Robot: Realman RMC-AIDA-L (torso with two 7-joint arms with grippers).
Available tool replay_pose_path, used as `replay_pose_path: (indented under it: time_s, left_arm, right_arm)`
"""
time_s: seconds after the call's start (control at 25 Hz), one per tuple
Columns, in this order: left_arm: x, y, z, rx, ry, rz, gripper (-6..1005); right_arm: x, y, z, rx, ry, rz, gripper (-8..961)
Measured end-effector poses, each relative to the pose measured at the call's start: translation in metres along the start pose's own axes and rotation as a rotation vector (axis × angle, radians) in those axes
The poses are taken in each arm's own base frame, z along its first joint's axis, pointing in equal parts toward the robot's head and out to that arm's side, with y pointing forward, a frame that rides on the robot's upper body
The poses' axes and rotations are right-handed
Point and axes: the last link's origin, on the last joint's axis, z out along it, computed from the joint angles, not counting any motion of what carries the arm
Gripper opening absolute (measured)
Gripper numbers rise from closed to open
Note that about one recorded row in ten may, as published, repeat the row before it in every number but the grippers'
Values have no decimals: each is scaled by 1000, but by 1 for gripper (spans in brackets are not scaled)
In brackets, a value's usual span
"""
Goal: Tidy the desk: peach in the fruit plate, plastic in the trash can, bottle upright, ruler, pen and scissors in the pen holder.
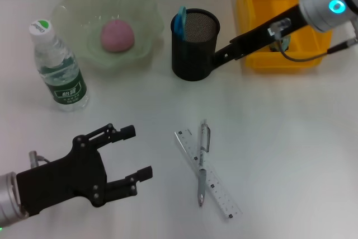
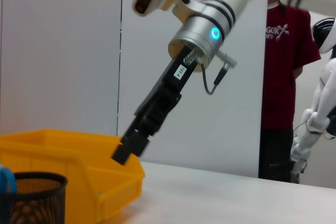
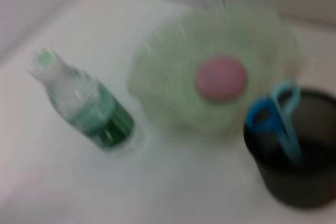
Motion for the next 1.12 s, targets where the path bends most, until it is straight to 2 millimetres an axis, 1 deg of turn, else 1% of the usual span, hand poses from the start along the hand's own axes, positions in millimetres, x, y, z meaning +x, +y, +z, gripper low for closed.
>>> replay_pose_path:
  time_s: [0.2, 0.24, 0.28, 0.36, 0.4, 0.52, 0.56, 0.6, 0.8, 0.96, 1.12]
  left_arm:
    - [-7, 3, -9, 16, -34, -21, 802]
    - [-7, 3, -9, 16, -34, -21, 802]
    - [-11, 6, -16, 36, -55, -33, 802]
    - [-15, 8, -20, 52, -66, -41, 802]
    - [-16, 9, -23, 57, -69, -43, 802]
    - [-17, 10, -25, 64, -74, -42, 802]
    - [-17, 10, -25, 64, -76, -41, 802]
    - [-17, 10, -25, 61, -77, -39, 802]
    - [-17, 11, -19, 41, -76, -36, 802]
    - [-17, 11, -16, 34, -74, -32, 802]
    - [-16, 10, -16, 35, -73, -30, 802]
  right_arm:
    - [-17, 12, 21, 116, 174, 24, 834]
    - [-20, 15, 27, 120, 202, 27, 834]
    - [-22, 18, 32, 118, 221, 30, 834]
    - [-25, 21, 43, 112, 255, 37, 835]
    - [-25, 21, 43, 112, 255, 37, 835]
    - [-27, 26, 55, 95, 279, 49, 834]
    - [-26, 30, 63, 74, 292, 51, 834]
    - [-26, 30, 63, 74, 292, 51, 833]
    - [-21, 45, 78, 48, 318, 2, 831]
    - [-16, 53, 84, 16, 339, -3, 830]
    - [-9, 56, 90, 27, 364, -24, 829]
